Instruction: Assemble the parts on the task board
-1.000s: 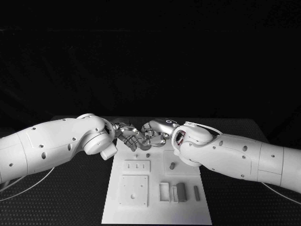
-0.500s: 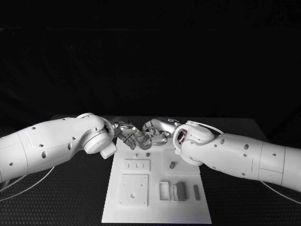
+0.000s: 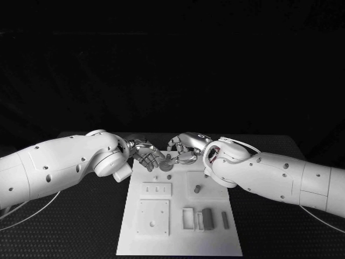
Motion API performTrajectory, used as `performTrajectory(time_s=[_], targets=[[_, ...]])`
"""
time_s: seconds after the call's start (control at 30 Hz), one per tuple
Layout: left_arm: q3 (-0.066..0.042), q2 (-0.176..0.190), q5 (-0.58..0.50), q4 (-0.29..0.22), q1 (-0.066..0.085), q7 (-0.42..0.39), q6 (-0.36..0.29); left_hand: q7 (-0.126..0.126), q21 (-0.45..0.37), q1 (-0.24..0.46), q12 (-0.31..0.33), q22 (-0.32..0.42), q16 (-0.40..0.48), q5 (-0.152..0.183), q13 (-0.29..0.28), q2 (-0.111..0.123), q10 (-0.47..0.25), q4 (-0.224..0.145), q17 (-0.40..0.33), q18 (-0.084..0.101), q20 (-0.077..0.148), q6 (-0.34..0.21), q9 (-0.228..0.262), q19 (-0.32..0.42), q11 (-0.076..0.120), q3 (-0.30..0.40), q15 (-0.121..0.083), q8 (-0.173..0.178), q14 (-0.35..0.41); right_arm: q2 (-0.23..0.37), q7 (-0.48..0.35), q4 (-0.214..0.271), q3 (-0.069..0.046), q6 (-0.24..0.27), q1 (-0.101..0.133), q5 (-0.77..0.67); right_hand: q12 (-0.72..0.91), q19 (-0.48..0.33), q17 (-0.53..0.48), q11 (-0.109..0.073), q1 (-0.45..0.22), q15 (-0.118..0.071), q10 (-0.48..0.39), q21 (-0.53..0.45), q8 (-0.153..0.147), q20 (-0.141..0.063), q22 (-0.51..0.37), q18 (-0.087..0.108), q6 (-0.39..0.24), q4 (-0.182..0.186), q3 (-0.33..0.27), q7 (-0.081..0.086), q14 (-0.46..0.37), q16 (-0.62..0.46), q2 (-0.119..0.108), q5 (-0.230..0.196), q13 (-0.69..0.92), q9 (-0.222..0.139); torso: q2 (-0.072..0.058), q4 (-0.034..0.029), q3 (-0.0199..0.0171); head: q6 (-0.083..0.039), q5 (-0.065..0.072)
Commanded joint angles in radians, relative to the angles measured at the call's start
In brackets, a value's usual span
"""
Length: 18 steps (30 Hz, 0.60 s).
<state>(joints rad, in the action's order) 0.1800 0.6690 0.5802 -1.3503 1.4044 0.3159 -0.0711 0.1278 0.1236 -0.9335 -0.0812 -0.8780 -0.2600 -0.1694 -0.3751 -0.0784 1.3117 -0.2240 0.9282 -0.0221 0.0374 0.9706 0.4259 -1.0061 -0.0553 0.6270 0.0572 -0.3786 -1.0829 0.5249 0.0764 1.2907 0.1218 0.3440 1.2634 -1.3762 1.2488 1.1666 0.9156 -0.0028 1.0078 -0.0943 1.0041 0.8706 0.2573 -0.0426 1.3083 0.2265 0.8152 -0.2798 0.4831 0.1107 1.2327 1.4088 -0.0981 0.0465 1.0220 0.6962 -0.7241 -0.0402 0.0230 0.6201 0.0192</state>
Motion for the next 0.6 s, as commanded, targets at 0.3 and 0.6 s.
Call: performTrajectory(time_s=[0.3, 0.6], targets=[[0.005, -0.001, 0.116, 0.002, 0.000, 0.078, 0.014, -0.011, 0.009, 0.026, -0.012, -0.015, -0.007, -0.034, -0.016, -0.013, 0.027, -0.010, 0.022, 0.002, 0.010, 0.031, 0.015, -0.010, 0.009, -0.003, -0.007, -0.010, -0.025, 0.026, -0.088, -0.122, -0.002, 0.100, 0.011, 0.182, -0.010, 0.002, -0.003, 0.031, 0.002, 0.012, -0.033, -0.010, -0.014, 0.004, -0.001, 0.035, 0.044, 0.006, 0.019, 0.030, -0.004, -0.010, 0.003, 0.001, -0.003, -0.009, 0.001, 0.0008, -0.0002, 0.000, -0.006], [0.044, -0.006, 0.206, -0.009, -0.004, 0.137, 0.011, -0.034, 0.027, 0.103, -0.047, -0.049, -0.026, -0.132, -0.054, -0.020, 0.068, -0.036, 0.076, 0.002, 0.030, 0.075, 0.054, -0.046, 0.032, -0.003, -0.026, -0.027, -0.063, 0.028, -0.096, -0.228, -0.035, 0.101, 0.031, 0.240, -0.017, -0.014, -0.008, 0.034, -0.007, 0.016, -0.044, -0.022, -0.023, 0.013, -0.002, 0.035, 0.042, 0.004, 0.021, 0.034, -0.017, -0.024, 0.015, 0.001, -0.007, -0.014, 0.000, -0.0003, -0.0017, 0.014, -0.006]])
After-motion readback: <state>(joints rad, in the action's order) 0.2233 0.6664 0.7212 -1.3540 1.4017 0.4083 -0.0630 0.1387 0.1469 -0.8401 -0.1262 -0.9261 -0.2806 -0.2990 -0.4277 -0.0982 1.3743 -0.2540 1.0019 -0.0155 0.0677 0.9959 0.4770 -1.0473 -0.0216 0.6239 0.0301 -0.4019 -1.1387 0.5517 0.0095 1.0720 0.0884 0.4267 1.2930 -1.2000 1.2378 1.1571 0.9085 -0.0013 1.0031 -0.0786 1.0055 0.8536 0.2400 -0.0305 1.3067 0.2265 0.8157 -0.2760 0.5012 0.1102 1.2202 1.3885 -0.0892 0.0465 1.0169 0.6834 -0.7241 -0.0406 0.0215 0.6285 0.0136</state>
